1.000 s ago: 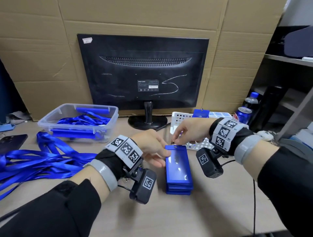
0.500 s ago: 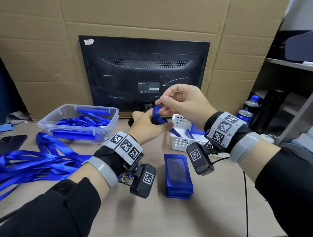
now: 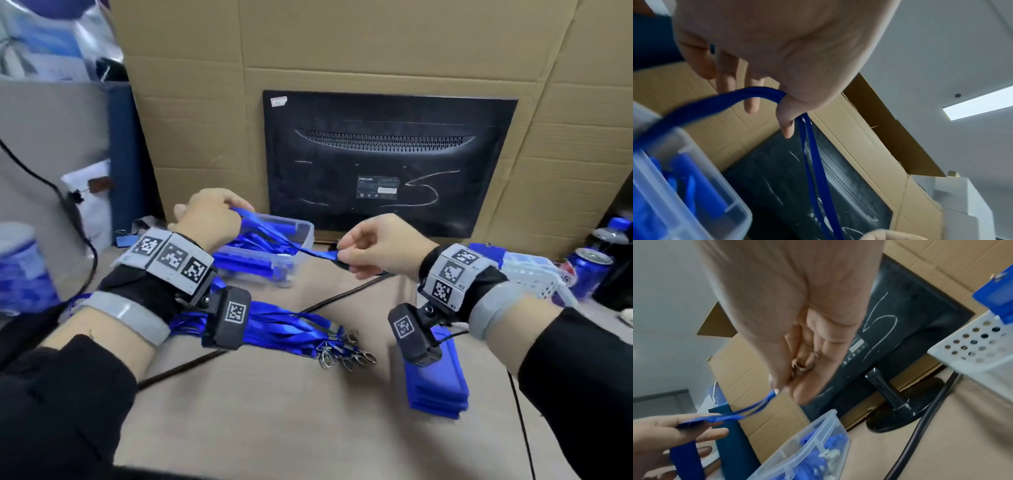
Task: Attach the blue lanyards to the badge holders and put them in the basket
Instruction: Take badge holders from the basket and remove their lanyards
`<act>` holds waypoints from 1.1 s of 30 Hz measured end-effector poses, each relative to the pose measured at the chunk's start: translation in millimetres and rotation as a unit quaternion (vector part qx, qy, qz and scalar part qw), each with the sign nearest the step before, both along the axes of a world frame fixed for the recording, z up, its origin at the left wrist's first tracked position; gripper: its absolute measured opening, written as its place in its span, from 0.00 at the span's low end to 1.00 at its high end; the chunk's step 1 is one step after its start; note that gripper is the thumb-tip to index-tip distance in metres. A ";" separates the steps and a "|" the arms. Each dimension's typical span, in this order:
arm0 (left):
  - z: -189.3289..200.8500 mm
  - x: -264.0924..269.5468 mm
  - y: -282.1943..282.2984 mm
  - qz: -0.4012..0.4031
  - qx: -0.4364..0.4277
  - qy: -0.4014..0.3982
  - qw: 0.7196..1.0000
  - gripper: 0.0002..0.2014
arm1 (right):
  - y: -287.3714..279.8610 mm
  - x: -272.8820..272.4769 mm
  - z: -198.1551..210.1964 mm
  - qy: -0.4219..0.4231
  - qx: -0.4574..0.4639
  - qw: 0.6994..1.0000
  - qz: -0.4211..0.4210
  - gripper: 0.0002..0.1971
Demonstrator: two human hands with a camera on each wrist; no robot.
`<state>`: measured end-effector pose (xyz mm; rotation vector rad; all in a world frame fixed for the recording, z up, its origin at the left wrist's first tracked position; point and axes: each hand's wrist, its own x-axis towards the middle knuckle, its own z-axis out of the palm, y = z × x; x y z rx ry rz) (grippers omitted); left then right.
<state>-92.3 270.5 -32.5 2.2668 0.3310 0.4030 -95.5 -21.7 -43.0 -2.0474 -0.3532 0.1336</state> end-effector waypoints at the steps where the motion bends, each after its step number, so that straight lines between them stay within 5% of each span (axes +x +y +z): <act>1: -2.1 -4.3 3.8 0.002 0.014 0.000 1.000 0.26 | 4.7 -0.4 -3.5 0.029 -0.032 0.999 0.015 0.08; 5: -27.4 -14.0 7.4 -0.115 0.063 0.124 0.984 0.30 | 12.6 -2.7 -16.9 0.145 -0.175 0.969 0.095 0.11; 9: -37.9 -22.4 -10.4 -0.183 0.145 0.278 0.932 0.26 | 4.5 -4.5 -24.3 0.176 -0.243 0.948 0.105 0.15; 16: -23.4 -20.3 -76.3 -0.261 0.005 0.227 0.938 0.21 | -38.9 8.8 -12.3 0.063 -0.099 0.991 -0.067 0.05; 21: -18.9 -14.4 -141.6 -0.315 -0.099 0.185 0.926 0.17 | -106.9 26.0 -1.2 -0.020 0.001 0.959 -0.283 0.11; 27: -23.9 -2.1 -202.0 -0.350 -0.217 0.137 0.901 0.18 | -179.2 29.0 -16.2 0.031 -0.184 0.908 -0.374 0.19; 33: -24.2 12.2 -235.0 -0.359 -0.292 0.102 0.880 0.15 | -193.0 43.1 -34.4 0.036 -0.197 0.918 -0.342 0.31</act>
